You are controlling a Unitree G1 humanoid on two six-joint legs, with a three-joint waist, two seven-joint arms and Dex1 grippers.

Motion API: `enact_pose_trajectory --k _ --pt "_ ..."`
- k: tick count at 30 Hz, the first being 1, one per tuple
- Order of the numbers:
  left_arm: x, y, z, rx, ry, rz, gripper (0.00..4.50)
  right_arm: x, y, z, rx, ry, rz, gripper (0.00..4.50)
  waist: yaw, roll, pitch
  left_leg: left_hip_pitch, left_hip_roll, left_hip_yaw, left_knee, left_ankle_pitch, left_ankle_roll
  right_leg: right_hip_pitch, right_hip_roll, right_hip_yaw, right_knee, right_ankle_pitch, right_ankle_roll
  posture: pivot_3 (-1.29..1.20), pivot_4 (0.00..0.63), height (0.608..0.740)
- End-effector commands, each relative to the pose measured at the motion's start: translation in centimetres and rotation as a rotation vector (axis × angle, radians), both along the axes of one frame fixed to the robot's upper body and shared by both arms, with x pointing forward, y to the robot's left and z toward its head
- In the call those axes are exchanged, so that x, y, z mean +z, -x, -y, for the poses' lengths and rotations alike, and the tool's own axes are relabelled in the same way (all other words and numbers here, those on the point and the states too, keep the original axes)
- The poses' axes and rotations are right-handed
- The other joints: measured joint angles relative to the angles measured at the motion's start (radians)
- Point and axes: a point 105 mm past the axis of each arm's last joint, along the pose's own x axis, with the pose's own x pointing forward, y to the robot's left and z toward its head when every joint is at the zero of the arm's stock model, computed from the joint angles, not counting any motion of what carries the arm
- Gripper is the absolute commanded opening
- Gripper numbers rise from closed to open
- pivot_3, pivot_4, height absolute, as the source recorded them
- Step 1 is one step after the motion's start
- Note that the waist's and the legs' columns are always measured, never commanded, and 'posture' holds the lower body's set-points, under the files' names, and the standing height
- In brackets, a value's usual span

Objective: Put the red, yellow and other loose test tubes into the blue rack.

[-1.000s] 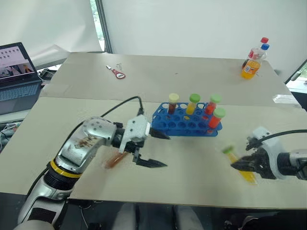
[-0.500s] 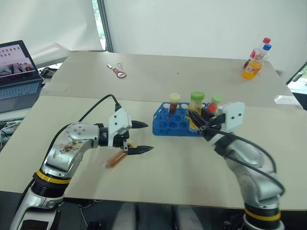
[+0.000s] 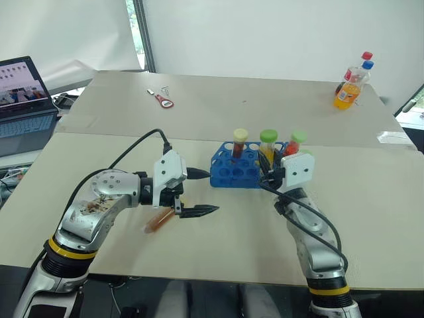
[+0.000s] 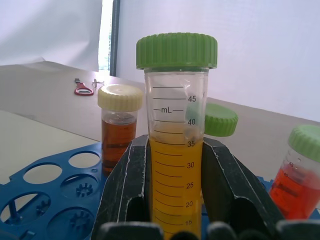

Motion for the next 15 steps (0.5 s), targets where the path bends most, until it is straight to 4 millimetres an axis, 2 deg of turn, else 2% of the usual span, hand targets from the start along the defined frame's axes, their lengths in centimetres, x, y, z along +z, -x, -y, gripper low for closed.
enact_pose_trajectory --k 1,9,15 --pt "1.4 0.2 0.5 -0.02 0.017 0.045 4.5 0.3 0.1 -0.1 -0.016 -0.005 0.04 0.96 -0.001 0.0 0.0 0.0 0.0 0.0 0.0 0.0 0.0 0.0 0.0 0.0 0.0 0.0 0.0 0.0 0.15 0.671" --pt "1.7 0.0 0.8 -0.013 0.036 0.044 4.5 -0.7 0.2 -0.1 -0.051 -0.131 0.024 0.96 -0.002 0.0 0.0 0.0 0.0 0.0 0.0 0.0 0.0 0.0 0.0 0.0 0.001 0.0 0.0 0.0 0.15 0.671" --pt "2.8 -0.8 1.3 0.049 0.124 0.021 4.5 -1.8 0.8 -0.9 -0.016 -0.165 0.002 0.96 -0.004 0.0 0.0 0.0 0.0 0.0 0.0 0.0 0.0 0.0 0.0 0.0 0.001 0.0 0.0 0.0 0.15 0.671"
